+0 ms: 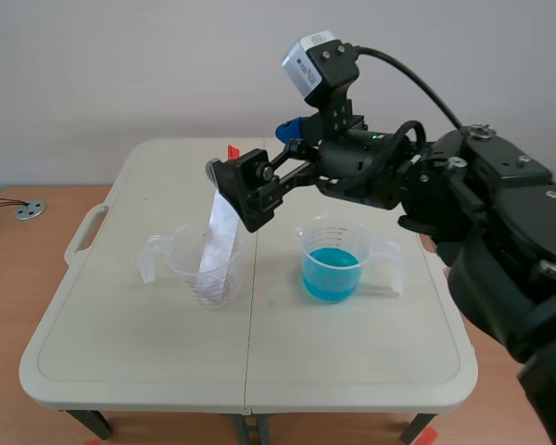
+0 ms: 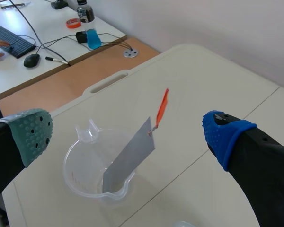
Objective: Hold the metal plate by the orange handle, dip it into the blue solution, take it out and point at it, then put the plate back in the beaker on the left.
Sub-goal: 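Return to the home posture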
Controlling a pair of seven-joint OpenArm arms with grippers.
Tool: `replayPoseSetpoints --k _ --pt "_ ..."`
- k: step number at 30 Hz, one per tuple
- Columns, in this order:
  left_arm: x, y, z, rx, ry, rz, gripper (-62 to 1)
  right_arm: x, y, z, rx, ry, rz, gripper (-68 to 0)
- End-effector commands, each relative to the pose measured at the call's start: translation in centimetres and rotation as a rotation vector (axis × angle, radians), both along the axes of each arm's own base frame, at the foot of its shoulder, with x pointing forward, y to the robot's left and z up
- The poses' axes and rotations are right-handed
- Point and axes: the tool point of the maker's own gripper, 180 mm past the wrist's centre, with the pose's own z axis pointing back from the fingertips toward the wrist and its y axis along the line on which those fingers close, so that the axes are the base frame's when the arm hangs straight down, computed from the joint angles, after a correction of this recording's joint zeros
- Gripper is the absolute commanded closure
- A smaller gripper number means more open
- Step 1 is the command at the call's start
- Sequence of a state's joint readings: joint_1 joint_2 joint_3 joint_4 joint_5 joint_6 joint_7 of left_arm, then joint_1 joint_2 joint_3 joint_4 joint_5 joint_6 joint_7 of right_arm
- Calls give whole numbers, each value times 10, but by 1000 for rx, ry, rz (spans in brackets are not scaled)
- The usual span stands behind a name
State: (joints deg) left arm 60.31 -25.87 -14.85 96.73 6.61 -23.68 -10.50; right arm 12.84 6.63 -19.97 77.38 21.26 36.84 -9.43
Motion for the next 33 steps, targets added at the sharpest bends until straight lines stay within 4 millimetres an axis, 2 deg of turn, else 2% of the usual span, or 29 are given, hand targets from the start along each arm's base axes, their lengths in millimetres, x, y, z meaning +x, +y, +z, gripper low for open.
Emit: replayPoseSetpoints --k 1,3,9,15,22,28,33 --pt "9 -13 13 -85 -52 17 -623 -3 -4 19 26 -42 -6 -665" --pt "23 -14 21 -120 -98 35 -623 -9 -14 23 12 -47 -28 -665" --pt "85 -23 69 -272 -298 109 -623 -35 -41 26 -10 -49 -74 -665" --pt "122 -33 106 -289 -444 71 -623 -63 -61 17 -37 -16 -100 -665" --pt "139 -58 143 -352 -552 27 -623 -90 -78 14 -63 7 -117 -665" --pt "142 -89 149 -410 -556 1 -623 -106 -98 23 -72 3 -144 -665" --pt "144 -103 151 -447 -570 25 -623 -115 -114 18 -90 13 -164 -664"
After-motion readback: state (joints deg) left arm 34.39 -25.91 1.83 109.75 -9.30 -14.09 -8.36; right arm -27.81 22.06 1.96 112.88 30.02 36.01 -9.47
